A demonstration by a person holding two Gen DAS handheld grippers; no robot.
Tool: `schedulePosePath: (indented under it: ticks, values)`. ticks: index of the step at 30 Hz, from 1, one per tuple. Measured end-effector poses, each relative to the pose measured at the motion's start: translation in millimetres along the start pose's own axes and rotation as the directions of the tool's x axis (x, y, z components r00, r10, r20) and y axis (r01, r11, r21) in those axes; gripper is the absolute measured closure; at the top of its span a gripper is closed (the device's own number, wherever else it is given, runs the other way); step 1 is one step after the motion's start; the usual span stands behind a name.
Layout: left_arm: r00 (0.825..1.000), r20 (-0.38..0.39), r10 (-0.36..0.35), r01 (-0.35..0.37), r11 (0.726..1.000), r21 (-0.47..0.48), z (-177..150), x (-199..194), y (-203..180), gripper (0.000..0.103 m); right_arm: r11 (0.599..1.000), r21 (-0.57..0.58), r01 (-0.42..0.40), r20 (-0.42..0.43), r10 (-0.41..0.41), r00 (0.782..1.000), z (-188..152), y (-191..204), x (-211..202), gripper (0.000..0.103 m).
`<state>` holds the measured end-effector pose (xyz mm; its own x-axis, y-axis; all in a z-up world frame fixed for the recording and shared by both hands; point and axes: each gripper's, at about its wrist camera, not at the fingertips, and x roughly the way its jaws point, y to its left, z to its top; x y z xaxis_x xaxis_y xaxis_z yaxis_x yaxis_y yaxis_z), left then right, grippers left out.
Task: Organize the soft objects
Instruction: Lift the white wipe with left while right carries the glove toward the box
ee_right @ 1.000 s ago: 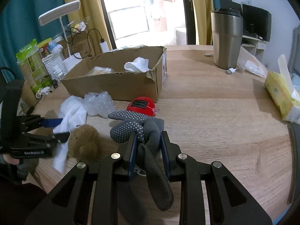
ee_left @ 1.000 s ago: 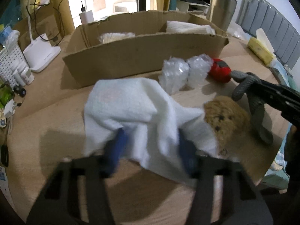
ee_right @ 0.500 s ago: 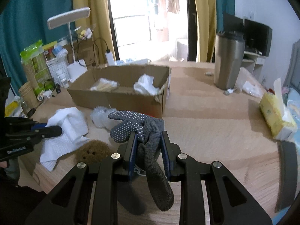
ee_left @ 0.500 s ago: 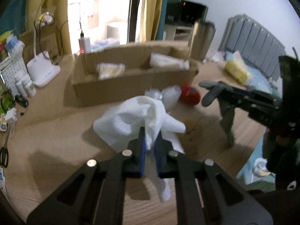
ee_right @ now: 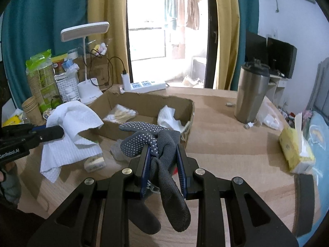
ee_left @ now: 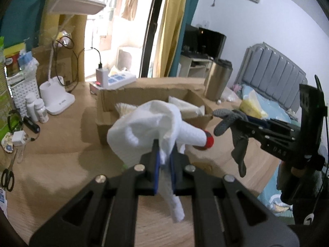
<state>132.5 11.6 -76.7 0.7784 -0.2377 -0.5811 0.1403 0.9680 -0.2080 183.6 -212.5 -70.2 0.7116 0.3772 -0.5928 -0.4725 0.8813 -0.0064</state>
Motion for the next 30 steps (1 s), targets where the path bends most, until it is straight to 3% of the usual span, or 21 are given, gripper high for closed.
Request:
schedulePosePath:
  ticks: [12, 20, 30]
  values:
    - [0.997, 0.076, -0.004, 0.004, 1.0, -0.003, 19.1, -18.7, 20.7, 0.095, 0.999, -0.029, -0.015, 0.086, 0.017, 0.996, 32.2, 22.4, -9.0, 0.077]
    - [0.992, 0.126, 0.004, -0.003, 1.0, -0.005, 39.7, -18.8, 34.1, 0.095, 0.993, -0.115, 0.006, 0.181, 0.015, 0.983, 44.8, 37.7, -11.6, 0.076]
    - [0.989, 0.145, 0.014, -0.012, 1.0, -0.013, 57.2, -5.3, 50.2, 0.095, 0.989, -0.093, -0.119, 0.208, 0.136, 0.969, 65.8, 30.3, 2.1, 0.076]
